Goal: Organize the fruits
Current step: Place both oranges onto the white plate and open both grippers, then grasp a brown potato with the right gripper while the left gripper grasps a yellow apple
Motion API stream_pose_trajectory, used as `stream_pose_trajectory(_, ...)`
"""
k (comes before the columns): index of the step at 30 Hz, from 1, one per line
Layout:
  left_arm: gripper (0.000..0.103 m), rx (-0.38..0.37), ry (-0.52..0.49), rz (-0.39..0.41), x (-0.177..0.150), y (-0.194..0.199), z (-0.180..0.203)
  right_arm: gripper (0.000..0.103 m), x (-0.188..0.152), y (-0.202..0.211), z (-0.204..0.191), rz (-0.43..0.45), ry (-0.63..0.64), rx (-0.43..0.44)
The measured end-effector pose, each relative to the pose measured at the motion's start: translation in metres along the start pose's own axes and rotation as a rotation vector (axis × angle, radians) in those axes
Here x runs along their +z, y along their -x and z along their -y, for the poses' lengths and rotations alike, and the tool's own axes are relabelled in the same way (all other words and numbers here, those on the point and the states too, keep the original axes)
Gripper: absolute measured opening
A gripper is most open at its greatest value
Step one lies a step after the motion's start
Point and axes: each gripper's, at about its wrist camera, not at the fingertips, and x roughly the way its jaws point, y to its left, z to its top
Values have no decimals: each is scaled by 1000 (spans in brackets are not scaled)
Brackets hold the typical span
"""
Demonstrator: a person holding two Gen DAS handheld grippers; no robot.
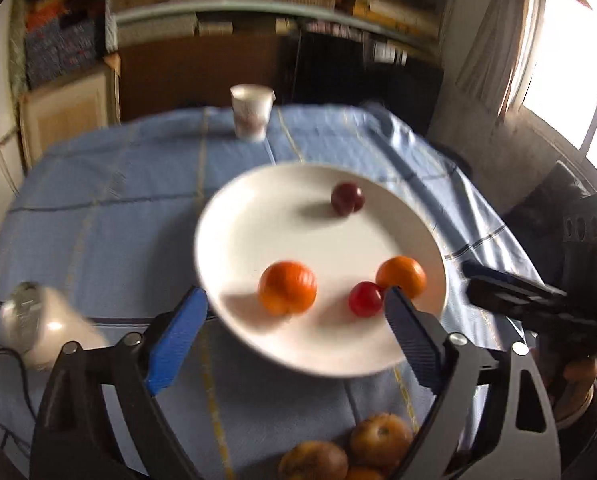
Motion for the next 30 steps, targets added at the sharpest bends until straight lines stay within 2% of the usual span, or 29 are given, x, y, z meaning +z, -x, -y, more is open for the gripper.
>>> stream_pose_trajectory(1,98,8,2,42,-8,16,-2,100,-1,6,-4,23,25,13)
stream_pose_trajectory(4,98,20,9,111,-32,41,-6,100,-6,19,-16,55,90,71)
stream_pose_trajectory(7,98,44,6,124,-56,50,-11,100,-14,24,-25,93,141,97)
stream_pose_trajectory(9,98,69,5,118,-70,52,-16,100,-18,15,-33,14,186,89)
stream_pose_trajectory(12,98,123,40,80,-81,46,-27,100,-25,2,-33,-74,148,55)
stream_pose_trajectory(14,98,105,66,59,-83,44,-33,100,-28,-6,-29,-122,112,76)
stream_pose_trajectory(16,98,75,95,50,-85,45,-37,92,-34,-14,-27,-169,82,94)
stream_pose_trajectory(18,98,75,106,50,-85,46,-39,83,-40,-25,-26,-251,57,134)
stream_pose_trajectory(22,98,94,110,46,-88,46,-40,78,-56,-42,-37,-366,66,189)
stream_pose_trajectory(26,98,83,125,41,-89,48,-43,75,-69,-54,-46,-427,84,193)
stream_pose_trajectory(30,98,83,126,42,-89,49,-44,70,-72,-56,-46,-429,77,190)
